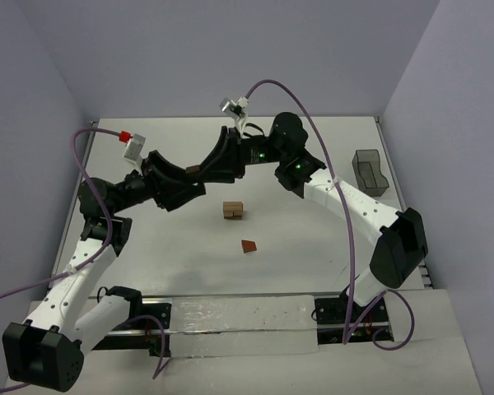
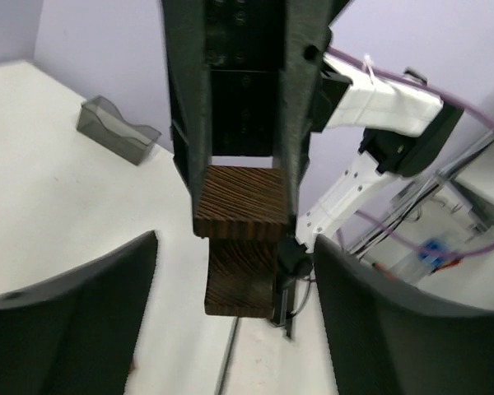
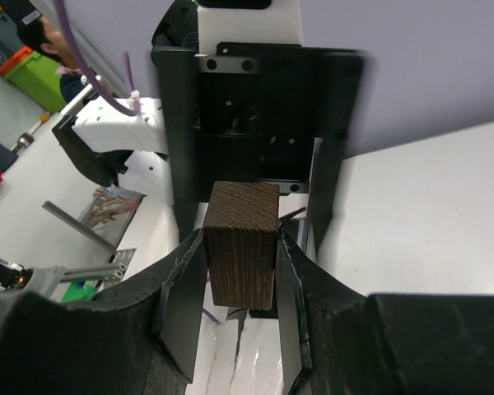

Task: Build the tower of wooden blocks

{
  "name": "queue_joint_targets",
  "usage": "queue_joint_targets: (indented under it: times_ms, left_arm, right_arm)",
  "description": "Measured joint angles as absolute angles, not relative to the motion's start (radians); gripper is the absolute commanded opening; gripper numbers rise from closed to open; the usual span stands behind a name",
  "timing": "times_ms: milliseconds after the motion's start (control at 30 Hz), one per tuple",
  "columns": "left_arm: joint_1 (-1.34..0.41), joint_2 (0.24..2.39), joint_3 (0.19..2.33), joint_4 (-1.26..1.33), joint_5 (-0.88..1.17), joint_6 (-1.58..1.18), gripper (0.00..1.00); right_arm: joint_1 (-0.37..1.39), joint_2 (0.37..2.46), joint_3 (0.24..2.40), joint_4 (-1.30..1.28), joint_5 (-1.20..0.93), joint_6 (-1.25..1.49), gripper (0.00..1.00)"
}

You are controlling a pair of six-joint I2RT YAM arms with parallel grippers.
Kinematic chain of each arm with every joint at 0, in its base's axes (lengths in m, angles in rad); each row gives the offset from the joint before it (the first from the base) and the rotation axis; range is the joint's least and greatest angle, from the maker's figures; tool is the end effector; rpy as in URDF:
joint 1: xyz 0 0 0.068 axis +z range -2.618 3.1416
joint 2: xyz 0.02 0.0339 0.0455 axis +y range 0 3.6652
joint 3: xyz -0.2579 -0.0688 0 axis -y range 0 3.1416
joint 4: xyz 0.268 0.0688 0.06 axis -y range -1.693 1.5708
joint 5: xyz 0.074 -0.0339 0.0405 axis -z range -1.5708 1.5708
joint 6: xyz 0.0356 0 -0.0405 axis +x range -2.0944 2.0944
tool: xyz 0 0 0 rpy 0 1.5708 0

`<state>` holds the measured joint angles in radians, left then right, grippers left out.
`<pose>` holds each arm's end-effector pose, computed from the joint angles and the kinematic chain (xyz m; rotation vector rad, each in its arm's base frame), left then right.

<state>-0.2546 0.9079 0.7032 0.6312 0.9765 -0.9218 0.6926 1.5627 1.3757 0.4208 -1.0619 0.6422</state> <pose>0.2068 -0.0843 0.3599 0.5279 1.4194 -1.5228 0.2736 0.2674 0.4017 -1.0704 1.3665 1.7341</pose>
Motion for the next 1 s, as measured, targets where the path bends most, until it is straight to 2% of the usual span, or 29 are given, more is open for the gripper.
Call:
queue_joint_targets:
  times_ms: [167, 267, 400, 567, 667, 800, 1000]
  left_arm:
    - [-0.254, 0.901, 0.744, 0.399, 0.919, -0.793, 0.99]
    - [-0.253, 0.891, 0.801, 0.222, 0.904, -0.665, 0.99]
    - [-0.243, 0.906, 0.935, -0.078, 0.917, -0.411, 0.99]
    - [-0.217, 1.02, 1.138, -0.408, 0.936, -0.189, 0.99]
    - [-0.181, 1.138, 1.211, -0.543, 0.936, -0.121, 0.99]
    - [-0.141, 1.257, 1.216, -0.648, 0.901, -0.086, 0.99]
    - [-0.136, 1.249, 1.209, -0.691, 0.88, -0.067, 0.99]
  right_arm:
    - [0.643, 1.551, 1.373, 0.342, -1.075, 0.585, 0.02]
    - [0.538, 1.506, 1.372, 0.206, -1.083, 0.471, 0.0]
    - [0.391, 1.441, 1.429, -0.185, -1.01, 0.083, 0.0]
    - [0.374, 1.423, 1.491, -0.629, -0.784, -0.386, 0.0]
    - [0.385, 1.468, 1.48, -0.794, -0.644, -0.568, 0.0]
    - [0.384, 1.596, 1.442, -0.891, -0.48, -0.696, 0.01]
    - [0.384, 1.811, 1.437, -0.926, -0.34, -0.785, 0.01]
